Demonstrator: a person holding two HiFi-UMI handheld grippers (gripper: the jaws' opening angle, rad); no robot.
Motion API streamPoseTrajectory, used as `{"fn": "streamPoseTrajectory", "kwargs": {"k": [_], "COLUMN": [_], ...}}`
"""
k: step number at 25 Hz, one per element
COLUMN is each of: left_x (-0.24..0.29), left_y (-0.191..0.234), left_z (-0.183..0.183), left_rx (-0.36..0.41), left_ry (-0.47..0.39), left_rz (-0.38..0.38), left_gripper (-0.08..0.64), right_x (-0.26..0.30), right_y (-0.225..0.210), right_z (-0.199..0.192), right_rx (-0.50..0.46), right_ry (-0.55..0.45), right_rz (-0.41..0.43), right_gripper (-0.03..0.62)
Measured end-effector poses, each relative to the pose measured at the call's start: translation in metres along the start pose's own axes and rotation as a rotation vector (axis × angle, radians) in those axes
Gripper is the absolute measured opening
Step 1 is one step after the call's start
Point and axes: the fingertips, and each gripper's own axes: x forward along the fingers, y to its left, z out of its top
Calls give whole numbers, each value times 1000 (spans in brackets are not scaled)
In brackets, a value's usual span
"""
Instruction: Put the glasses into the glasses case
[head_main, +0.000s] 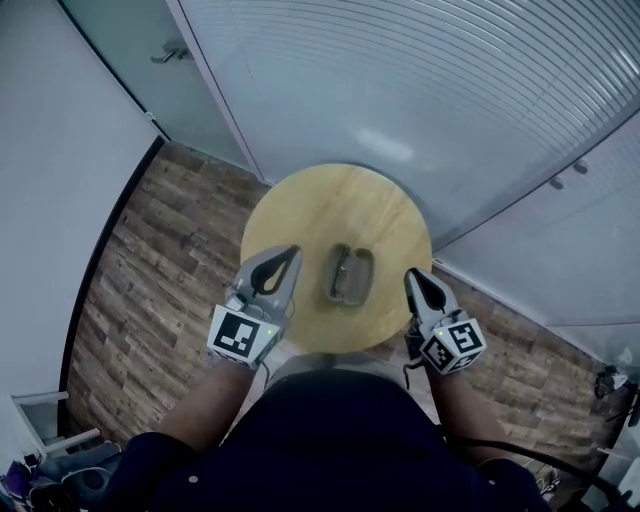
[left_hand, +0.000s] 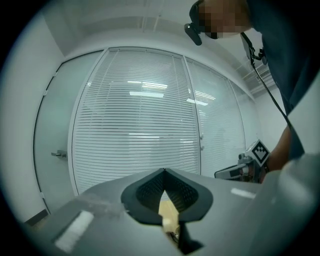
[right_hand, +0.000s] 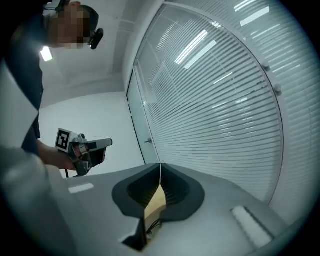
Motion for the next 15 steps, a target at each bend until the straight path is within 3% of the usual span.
{"fn": "streamPoseTrajectory", "kwargs": {"k": [4,9,15], "left_x": [-6,-14,-19], "left_y": [-9,-22,-7], "left_z": [5,7,25], "left_rx": [35,24,85], "left_ry": [3,12,-20], "left_rz": [-12,-19,3], "left_gripper": [0,0,0], "right_x": [-22,-29,-30], "right_y": [-4,4,12], "right_z": [13,30,38], "right_rx": [-21,-23,-69], "right_ry": [-6,-32,-40], "right_rz": [-16,-4,12], "right_gripper": [9,9,9]}}
